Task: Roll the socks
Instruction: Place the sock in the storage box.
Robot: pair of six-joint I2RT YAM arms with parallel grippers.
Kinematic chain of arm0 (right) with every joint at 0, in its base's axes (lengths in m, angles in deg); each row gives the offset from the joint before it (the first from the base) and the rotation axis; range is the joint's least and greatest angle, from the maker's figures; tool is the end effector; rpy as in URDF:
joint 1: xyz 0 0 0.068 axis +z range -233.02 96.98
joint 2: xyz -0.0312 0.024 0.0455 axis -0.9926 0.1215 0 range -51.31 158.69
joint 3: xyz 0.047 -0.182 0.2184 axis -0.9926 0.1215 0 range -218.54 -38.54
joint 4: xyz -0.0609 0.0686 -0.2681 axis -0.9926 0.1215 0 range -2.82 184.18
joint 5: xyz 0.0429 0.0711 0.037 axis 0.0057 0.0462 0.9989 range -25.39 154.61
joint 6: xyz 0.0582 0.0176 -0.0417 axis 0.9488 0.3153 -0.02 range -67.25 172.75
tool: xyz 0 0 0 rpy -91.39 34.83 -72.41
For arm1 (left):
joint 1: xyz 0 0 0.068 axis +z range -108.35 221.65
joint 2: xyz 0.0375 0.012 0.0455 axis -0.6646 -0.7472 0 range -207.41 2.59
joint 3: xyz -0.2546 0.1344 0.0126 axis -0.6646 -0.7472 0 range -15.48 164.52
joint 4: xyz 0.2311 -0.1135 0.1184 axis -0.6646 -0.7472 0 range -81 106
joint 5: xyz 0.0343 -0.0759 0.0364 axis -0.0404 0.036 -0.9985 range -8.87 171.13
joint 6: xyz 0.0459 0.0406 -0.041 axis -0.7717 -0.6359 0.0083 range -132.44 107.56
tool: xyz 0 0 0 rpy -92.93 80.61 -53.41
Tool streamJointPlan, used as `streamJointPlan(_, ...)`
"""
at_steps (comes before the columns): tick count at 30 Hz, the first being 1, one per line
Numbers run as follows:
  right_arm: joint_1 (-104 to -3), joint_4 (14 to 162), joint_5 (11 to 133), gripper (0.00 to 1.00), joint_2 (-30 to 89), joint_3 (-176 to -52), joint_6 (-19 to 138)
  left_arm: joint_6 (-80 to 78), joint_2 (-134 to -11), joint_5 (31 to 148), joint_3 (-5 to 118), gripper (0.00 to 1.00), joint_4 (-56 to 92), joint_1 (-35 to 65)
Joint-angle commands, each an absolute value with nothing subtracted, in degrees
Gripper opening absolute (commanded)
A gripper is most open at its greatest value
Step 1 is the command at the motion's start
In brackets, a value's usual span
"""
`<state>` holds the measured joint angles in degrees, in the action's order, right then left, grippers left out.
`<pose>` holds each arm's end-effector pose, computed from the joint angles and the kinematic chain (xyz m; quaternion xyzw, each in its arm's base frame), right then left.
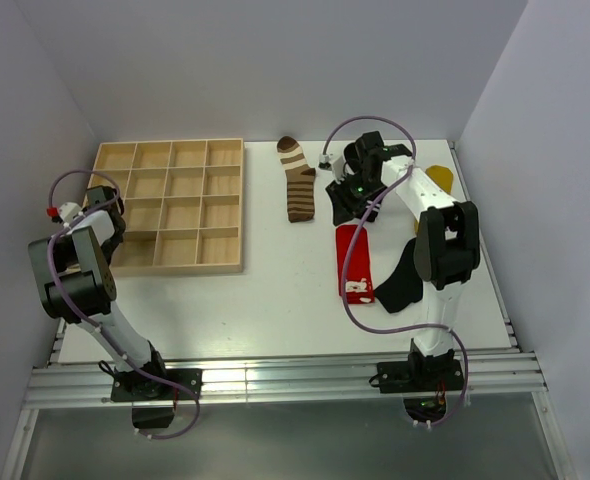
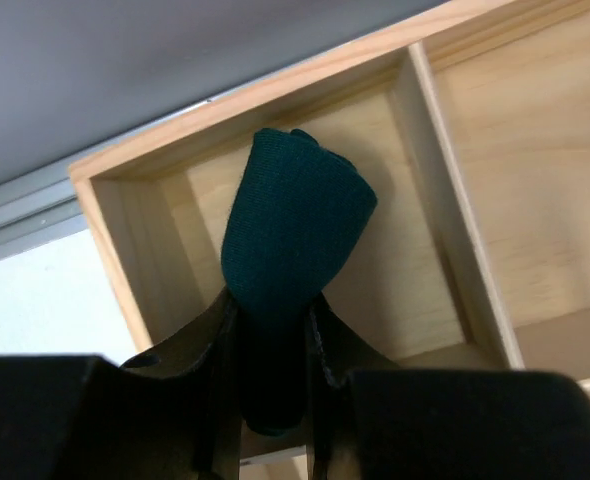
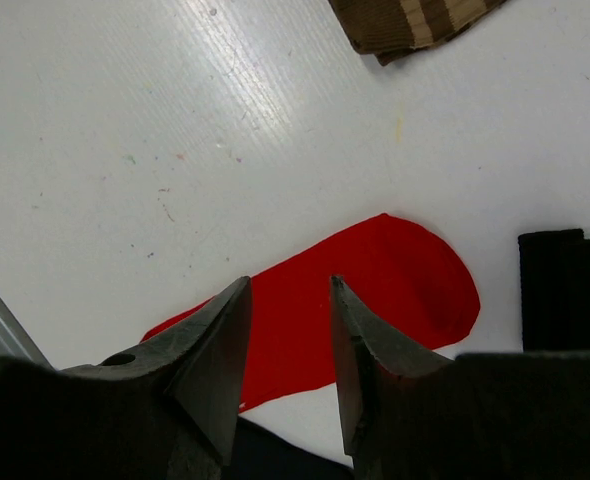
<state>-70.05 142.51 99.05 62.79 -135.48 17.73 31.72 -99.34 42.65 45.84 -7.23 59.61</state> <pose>0.4266 0.1340 0.2281 -0.4251 0.8441 0.2593 0.1987 0.3444 0.1519 0.1486 -0.5384 0.7493 0.2641 0.2810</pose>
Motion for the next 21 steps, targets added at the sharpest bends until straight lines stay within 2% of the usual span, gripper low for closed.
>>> streamJointPlan(1,-70.3,142.6,98.7,0.44,58.7,-134.8,17.5,31.3,-100.1,47.6,48.8,0.00,-7.1,59.8)
streamJointPlan(14,-70.3,142.4,98.6,0.44,57.3,-133.2,18.0,30.4,-96.8,59.1,42.4,0.02,-0.4,60.0)
streamJointPlan(17,-70.2,142.6,98.6,0.44,57.3,-133.3,18.0,29.8,-95.5,60.3,41.3,0.08,0.3,60.5)
streamJointPlan(18,-70.2,142.6,98.5,0.44,57.2,-133.2,18.0,29.5,-95.3,60.4,41.1,0.17,0.4,60.4)
streamJointPlan(20,-70.2,142.8,98.4,0.44,57.1,-133.2,17.9,29.1,-94.0,60.7,40.4,0.24,0.8,60.5)
streamJointPlan(21,-70.2,142.8,98.3,0.44,57.1,-133.2,17.9,29.4,-93.6,60.6,40.3,0.31,0.8,60.4)
